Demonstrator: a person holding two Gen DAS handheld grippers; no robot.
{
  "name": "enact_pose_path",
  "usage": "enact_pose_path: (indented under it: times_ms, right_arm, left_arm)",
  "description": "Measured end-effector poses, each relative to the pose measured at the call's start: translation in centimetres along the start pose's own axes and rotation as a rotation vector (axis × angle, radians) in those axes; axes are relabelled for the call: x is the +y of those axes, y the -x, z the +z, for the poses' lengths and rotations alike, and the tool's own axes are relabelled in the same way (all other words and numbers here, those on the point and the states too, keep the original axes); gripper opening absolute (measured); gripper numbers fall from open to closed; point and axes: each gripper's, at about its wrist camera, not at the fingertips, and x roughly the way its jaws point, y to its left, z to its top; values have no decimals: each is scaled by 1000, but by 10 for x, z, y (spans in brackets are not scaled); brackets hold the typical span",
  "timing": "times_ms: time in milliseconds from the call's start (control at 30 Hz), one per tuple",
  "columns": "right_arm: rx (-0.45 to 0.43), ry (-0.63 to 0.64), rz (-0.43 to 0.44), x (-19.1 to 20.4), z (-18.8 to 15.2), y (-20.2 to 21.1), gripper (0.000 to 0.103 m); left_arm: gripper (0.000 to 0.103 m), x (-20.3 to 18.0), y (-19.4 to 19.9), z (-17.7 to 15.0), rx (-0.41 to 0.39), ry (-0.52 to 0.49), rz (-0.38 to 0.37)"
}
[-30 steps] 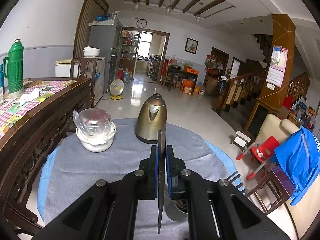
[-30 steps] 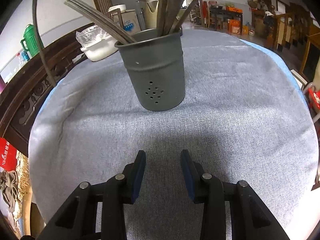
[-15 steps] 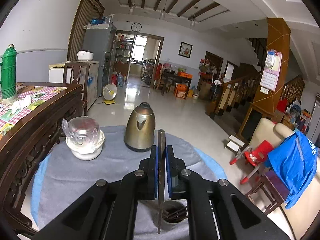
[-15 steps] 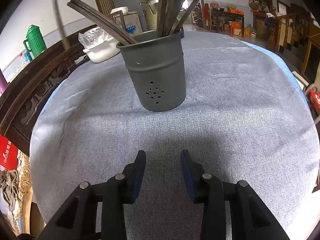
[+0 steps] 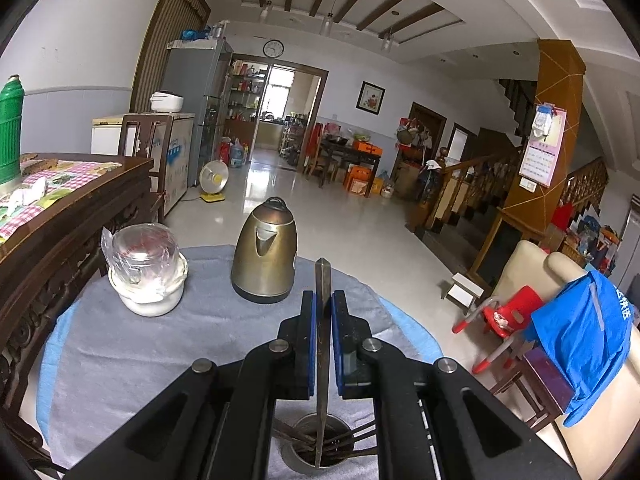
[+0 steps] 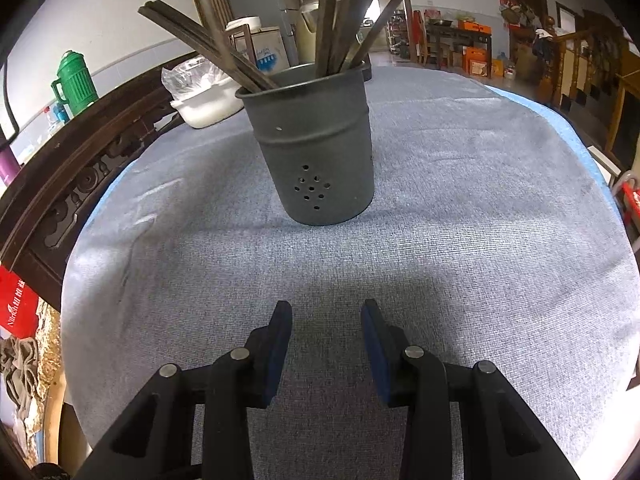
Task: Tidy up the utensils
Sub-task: 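Lower the chopstick into the grey cup with the left tool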
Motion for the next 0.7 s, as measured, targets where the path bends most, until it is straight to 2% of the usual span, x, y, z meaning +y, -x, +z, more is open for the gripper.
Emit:
enact_pose_path:
  times_ms: [267,700]
  right_arm:
    - [-4,6,2,0,0,0,40]
    - [-7,8,4,0,-1,0,40]
  left_arm:
    - [8,-8,-15,-6,-12,-9,9]
    - [8,-15,-34,-30,12,-47,8]
